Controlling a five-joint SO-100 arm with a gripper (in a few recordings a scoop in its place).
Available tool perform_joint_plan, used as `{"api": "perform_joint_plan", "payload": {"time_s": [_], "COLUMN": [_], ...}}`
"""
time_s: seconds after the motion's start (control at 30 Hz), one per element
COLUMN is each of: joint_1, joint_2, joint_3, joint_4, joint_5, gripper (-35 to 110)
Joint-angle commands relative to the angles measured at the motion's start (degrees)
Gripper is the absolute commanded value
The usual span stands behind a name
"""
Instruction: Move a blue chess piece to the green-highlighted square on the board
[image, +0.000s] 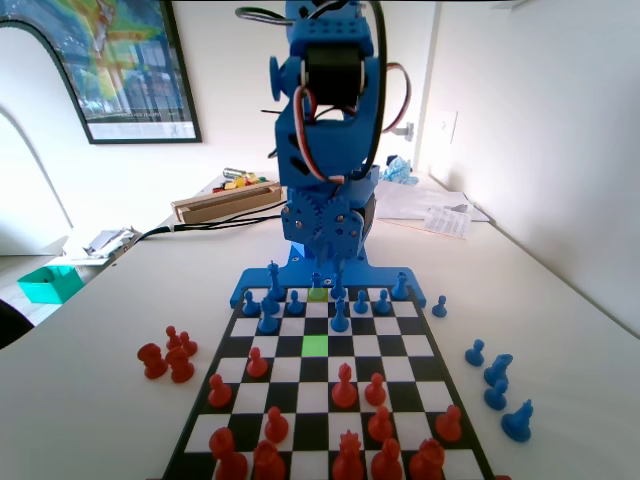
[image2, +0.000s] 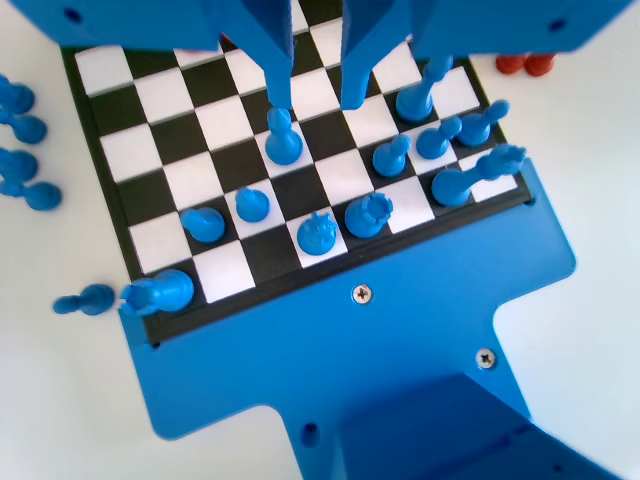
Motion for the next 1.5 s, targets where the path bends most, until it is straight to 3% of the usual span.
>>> {"api": "perform_joint_plan", "payload": {"time_s": [0.0,0.6,0.93,1.3,1.47], "joint_1": [0.7,6.0,6.7,4.4,2.7], "joint_2": [4.0,4.0,4.0,3.3,3.2], "joint_3": [1.1,7.2,3.7,-6.4,-2.3], "joint_4": [-0.4,-5.8,-3.3,1.4,-2.8], "joint_5": [-0.8,-3.9,-3.4,-23.4,-37.3], "gripper": [9,9,8,5,1]}}
